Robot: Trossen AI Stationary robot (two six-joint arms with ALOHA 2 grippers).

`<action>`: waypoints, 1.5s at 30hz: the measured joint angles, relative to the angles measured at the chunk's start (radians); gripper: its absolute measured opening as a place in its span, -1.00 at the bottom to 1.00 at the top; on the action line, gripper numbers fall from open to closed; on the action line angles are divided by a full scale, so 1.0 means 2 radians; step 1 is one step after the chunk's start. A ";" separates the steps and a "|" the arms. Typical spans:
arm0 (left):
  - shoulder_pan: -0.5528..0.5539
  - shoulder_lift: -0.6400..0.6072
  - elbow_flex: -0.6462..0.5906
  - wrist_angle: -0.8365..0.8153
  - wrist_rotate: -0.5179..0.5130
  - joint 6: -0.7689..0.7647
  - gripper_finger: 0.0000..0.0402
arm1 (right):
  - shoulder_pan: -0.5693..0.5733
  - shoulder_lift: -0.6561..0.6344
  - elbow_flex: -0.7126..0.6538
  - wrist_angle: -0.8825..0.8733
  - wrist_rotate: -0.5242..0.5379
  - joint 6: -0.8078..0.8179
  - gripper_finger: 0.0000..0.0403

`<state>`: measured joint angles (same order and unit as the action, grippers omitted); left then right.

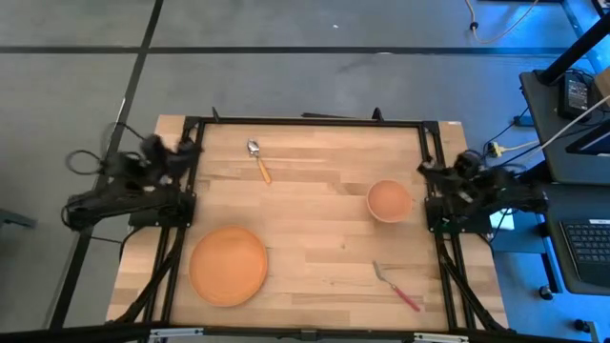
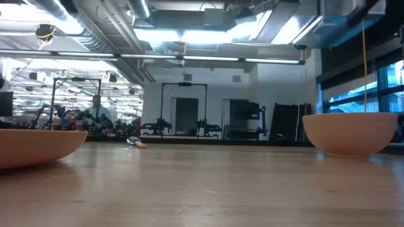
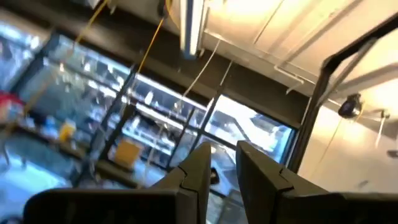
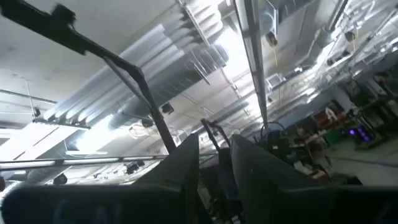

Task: Set table place
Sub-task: Move the orange plate to the center of the table

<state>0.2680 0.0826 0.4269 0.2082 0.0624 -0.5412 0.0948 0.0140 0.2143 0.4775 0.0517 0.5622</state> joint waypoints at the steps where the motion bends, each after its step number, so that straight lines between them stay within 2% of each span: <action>1: 0.000 0.012 0.030 -0.025 0.000 0.014 -0.65 | 0.000 0.004 0.023 -0.018 0.000 -0.010 -0.52; 6: 0.000 0.100 0.180 -0.196 0.000 0.066 -0.65 | 0.000 0.059 0.156 -0.134 0.000 -0.043 -0.52; 9: 0.000 0.164 0.258 -0.264 0.000 0.081 -0.65 | 0.000 0.116 0.234 -0.179 0.000 -0.062 -0.52; 14: 0.000 0.252 0.367 -0.326 0.005 0.130 -0.65 | 0.000 0.222 0.347 -0.220 -0.001 -0.109 -0.52; 18: 0.000 0.291 0.417 -0.336 0.005 0.179 -0.65 | 0.000 0.292 0.411 -0.221 -0.001 -0.127 -0.52; 26: 0.000 0.308 0.441 -0.336 0.003 0.181 -0.65 | 0.000 0.367 0.483 -0.220 0.003 -0.113 -0.52; 30: 0.000 0.307 0.441 -0.336 0.004 0.179 -0.65 | 0.000 0.384 0.494 -0.219 0.003 -0.121 -0.52; 33: 0.000 0.307 0.441 -0.345 0.004 0.150 -0.65 | 0.000 0.392 0.494 -0.223 0.003 -0.122 -0.52; 36: 0.000 0.307 0.441 -0.390 0.005 0.101 -0.65 | 0.000 0.400 0.494 -0.233 0.003 -0.100 -0.52; 39: 0.000 0.312 0.441 -0.458 0.005 0.057 -0.65 | 0.000 0.412 0.494 -0.228 0.012 -0.116 -0.52; 45: -0.012 0.355 0.441 -0.628 0.015 0.014 -0.65 | 0.000 0.429 0.494 -0.238 0.095 -0.180 -0.52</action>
<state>0.2443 0.7922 1.3080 -1.0479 0.0923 -0.5134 0.0944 0.8711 1.2022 0.0009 0.2421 0.2031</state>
